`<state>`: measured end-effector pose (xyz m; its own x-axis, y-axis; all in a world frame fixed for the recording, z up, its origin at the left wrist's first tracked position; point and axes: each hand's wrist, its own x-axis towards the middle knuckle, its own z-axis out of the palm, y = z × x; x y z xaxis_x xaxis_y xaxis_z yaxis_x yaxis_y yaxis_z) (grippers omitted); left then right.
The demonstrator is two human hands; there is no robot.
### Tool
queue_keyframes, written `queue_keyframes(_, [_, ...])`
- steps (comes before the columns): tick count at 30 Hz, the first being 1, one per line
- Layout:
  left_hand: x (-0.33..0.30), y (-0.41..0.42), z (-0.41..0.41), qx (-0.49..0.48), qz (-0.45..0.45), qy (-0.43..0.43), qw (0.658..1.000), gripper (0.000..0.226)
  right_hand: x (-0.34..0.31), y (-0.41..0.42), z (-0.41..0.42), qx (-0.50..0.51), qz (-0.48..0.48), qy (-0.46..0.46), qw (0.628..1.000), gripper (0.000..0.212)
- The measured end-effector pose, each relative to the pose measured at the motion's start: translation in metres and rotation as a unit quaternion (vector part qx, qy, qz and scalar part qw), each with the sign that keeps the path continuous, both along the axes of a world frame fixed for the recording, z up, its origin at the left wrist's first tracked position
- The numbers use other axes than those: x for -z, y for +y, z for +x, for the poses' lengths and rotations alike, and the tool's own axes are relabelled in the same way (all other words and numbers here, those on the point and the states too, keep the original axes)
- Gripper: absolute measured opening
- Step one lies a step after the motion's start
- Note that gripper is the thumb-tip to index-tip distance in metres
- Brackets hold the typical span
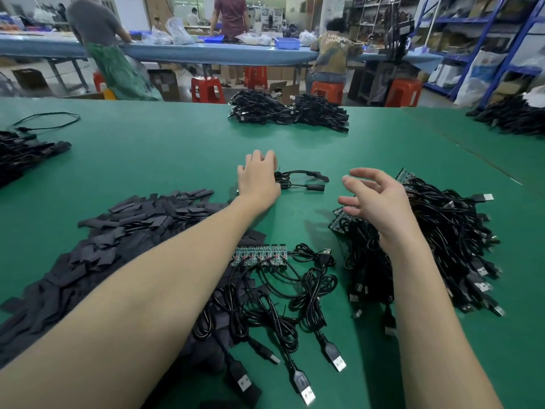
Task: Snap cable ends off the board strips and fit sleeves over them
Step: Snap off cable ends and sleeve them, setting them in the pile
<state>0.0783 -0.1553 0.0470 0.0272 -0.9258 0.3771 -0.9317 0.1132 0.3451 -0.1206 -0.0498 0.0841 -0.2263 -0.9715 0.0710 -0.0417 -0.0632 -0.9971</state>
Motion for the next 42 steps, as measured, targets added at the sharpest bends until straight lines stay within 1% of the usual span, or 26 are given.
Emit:
queue_keyframes(2, [-0.007,0.014,-0.001,0.039,-0.01,0.075,0.996,0.028,0.0,0.001,0.002,-0.013,0.006,0.021,1.0,0.016])
queue_keyframes(3, [-0.012,0.023,-0.001,0.067,-0.007,0.133,0.989,0.025,0.0,0.001,0.003,-0.02,0.007,0.032,0.999,0.013])
queue_keyframes(4, [-0.016,0.035,0.0,0.097,0.003,0.202,0.974,0.021,0.0,0.002,0.005,-0.029,0.007,0.043,0.999,0.01])
queue_keyframes(6, [-0.02,0.064,0.004,0.157,0.031,0.34,0.927,0.014,0.0,0.003,0.009,-0.052,0.004,0.081,0.995,0.003])
queue_keyframes(7, [-0.02,0.078,0.006,0.175,0.039,0.391,0.903,0.011,0.0,0.004,0.012,-0.06,0.0,0.113,0.992,0.003])
queue_keyframes(8, [-0.018,0.09,0.008,0.184,0.04,0.423,0.887,0.008,0.0,0.004,0.014,-0.06,-0.007,0.16,0.985,0.005])
queue_keyframes(9, [-0.016,0.101,0.01,0.184,0.035,0.441,0.878,0.007,0.0,0.004,0.017,-0.053,-0.021,0.216,0.975,0.005])
queue_keyframes(11, [-0.012,0.113,0.012,0.169,0.024,0.45,0.877,0.007,-0.003,0.006,0.024,-0.036,-0.058,0.312,0.948,0.005])
queue_keyframes(12, [-0.011,0.117,0.013,0.159,0.023,0.447,0.88,0.008,-0.005,0.008,0.03,-0.038,-0.07,0.337,0.938,0.006])
queue_keyframes(14, [-0.008,0.12,0.013,0.148,0.03,0.437,0.887,0.011,-0.007,0.011,0.041,-0.075,-0.065,0.378,0.921,0.01])
queue_keyframes(15, [-0.006,0.12,0.014,0.146,0.04,0.429,0.89,0.012,-0.007,0.013,0.047,-0.108,-0.046,0.411,0.904,0.012])
queue_keyframes(17, [0.0,0.12,0.018,0.14,0.058,0.407,0.901,0.013,-0.002,0.014,0.056,-0.177,0.011,0.478,0.86,0.015])
queue_keyframes(19, [0.005,0.12,0.023,0.131,0.049,0.387,0.911,0.012,0.003,0.014,0.062,-0.224,0.07,0.529,0.816,0.02])
queue_keyframes(20, [0.006,0.119,0.025,0.126,0.039,0.381,0.915,0.012,0.005,0.014,0.064,-0.237,0.095,0.539,0.803,0.023])
queue_keyframes(21, [0.007,0.118,0.027,0.124,0.033,0.379,0.916,0.013,0.007,0.014,0.064,-0.244,0.112,0.537,0.8,0.023])
queue_keyframes(22, [0.008,0.117,0.028,0.124,0.033,0.378,0.917,0.014,0.008,0.014,0.063,-0.247,0.12,0.527,0.804,0.02])
queue_keyframes(25, [0.01,0.117,0.03,0.14,0.063,0.378,0.913,0.012,0.008,0.014,0.057,-0.257,0.11,0.472,0.836,0.013])
queue_keyframes(26, [0.01,0.117,0.03,0.15,0.072,0.369,0.914,0.012,0.007,0.014,0.054,-0.264,0.105,0.436,0.854,0.012])
queue_keyframes(28, [0.007,0.117,0.033,0.179,0.101,0.347,0.915,0.012,0.003,0.015,0.047,-0.289,0.108,0.319,0.896,0.012])
queue_keyframes(30, [0.004,0.119,0.038,0.214,0.152,0.351,0.899,0.014,0.001,0.017,0.039,-0.309,0.115,0.218,0.919,0.011])
queue_keyframes(33, [-0.001,0.123,0.044,0.24,0.214,0.395,0.86,0.011,-0.001,0.017,0.032,-0.323,0.112,0.155,0.927,0.008])
queue_keyframes(35, [-0.001,0.125,0.046,0.232,0.225,0.448,0.834,0.021,-0.001,0.017,0.032,-0.326,0.117,0.119,0.931,0.009])
queue_keyframes(37, [-0.001,0.126,0.044,0.215,0.226,0.487,0.816,0.034,0.0,0.016,0.032,-0.323,0.126,0.084,0.934,0.014])
queue_keyframes(38, [-0.001,0.127,0.043,0.21,0.227,0.501,0.808,0.036,0.001,0.015,0.033,-0.323,0.128,0.069,0.935,0.018])
queue_keyframes(40, [-0.002,0.129,0.043,0.211,0.234,0.529,0.788,0.033,0.002,0.015,0.032,-0.33,0.13,0.045,0.934,0.024])
queue_keyframes(42, [-0.004,0.13,0.042,0.221,0.248,0.549,0.766,0.029,0.004,0.014,0.031,-0.348,0.13,0.017,0.928,0.023])
